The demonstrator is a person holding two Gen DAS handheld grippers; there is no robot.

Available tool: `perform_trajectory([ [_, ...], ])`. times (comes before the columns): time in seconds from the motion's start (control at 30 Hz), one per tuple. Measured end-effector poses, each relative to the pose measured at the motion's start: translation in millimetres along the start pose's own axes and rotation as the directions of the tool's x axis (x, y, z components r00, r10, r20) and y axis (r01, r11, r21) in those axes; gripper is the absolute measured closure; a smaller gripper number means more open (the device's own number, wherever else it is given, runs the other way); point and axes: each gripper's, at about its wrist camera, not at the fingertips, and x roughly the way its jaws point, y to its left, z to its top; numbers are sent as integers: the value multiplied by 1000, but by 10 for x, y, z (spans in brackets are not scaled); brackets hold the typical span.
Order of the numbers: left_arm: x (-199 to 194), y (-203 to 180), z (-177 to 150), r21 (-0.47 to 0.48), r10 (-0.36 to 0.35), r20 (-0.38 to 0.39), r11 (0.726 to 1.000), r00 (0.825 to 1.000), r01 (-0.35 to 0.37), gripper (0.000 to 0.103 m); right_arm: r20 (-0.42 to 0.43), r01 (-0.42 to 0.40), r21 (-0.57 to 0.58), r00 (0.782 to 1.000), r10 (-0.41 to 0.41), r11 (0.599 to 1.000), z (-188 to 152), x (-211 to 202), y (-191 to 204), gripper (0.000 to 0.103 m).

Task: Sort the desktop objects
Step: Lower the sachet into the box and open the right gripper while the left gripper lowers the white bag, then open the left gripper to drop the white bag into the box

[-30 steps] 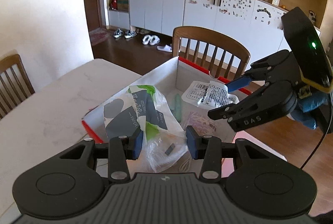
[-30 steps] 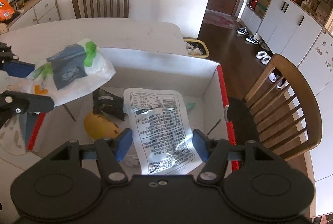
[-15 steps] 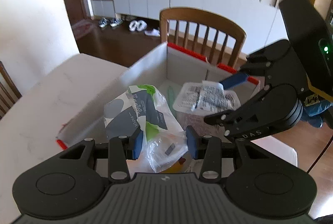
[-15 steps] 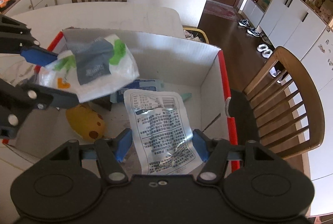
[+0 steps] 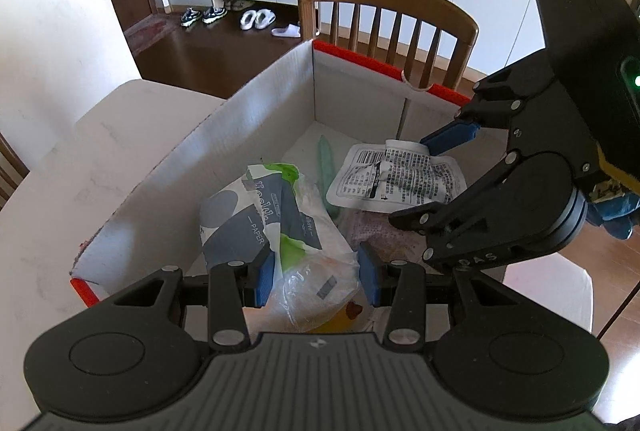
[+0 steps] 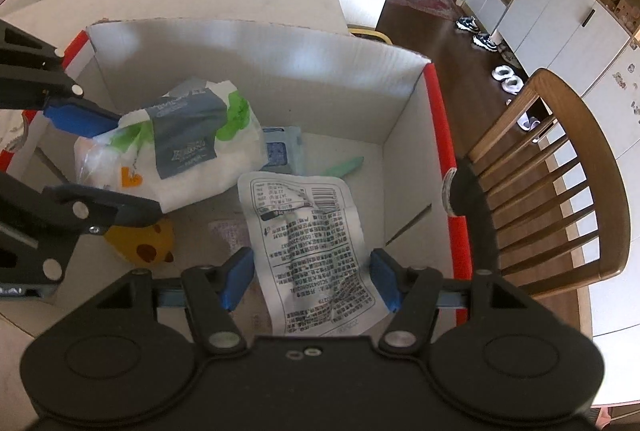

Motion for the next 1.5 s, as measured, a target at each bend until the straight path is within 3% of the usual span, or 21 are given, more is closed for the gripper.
perform_trajectory([
  [0.6,203,45,113,-18,-10,-50,1000,999,9,59,-11,-6,21,1000,6,1000,-5,7,-49,34],
  [0.7,186,50,103,-27,-15,-42,1000,999,14,56,-11,-5,25,1000,6,1000,-17,-12,-53,32],
  [0.77,167,57,91,-37,-16,-39,999,999,14,46,-9,-3,26,1000,3,1000,-19,-23,-58,31],
  [1.03,-46,61,47,-58,-28,7,998,1000,28,33,9,-12,9,1000,12,1000,-36,-172,-8,24],
  [1.5,-584,32,-120,-124,-42,93,991,995,53,33,81,-28,41,996,24,999,-76,-608,30,22],
])
